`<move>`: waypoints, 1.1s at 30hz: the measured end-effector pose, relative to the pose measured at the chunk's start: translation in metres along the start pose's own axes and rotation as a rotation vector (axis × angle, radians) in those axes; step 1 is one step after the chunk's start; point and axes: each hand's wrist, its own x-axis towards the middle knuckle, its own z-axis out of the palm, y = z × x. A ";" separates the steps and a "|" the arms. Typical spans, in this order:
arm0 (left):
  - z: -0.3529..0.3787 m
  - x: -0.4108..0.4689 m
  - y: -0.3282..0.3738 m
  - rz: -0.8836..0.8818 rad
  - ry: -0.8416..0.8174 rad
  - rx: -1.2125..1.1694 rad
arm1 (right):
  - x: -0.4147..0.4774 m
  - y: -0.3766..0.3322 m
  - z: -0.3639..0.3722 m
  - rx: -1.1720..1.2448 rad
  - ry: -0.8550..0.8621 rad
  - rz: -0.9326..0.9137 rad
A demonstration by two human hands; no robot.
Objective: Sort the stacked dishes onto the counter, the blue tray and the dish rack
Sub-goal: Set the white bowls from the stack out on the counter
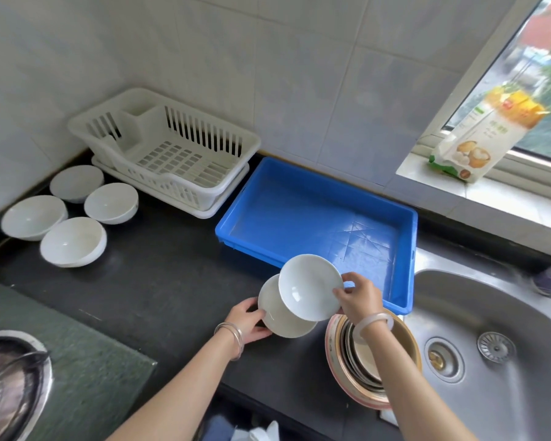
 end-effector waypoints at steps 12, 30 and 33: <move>-0.064 -0.011 0.029 0.086 0.179 -0.205 | 0.003 -0.038 0.033 0.137 -0.083 -0.022; -0.225 -0.035 0.063 0.213 0.580 -0.564 | 0.025 -0.170 0.196 0.221 -0.342 0.063; -0.236 -0.032 0.067 0.214 0.590 -0.604 | 0.033 -0.182 0.223 0.184 -0.333 0.059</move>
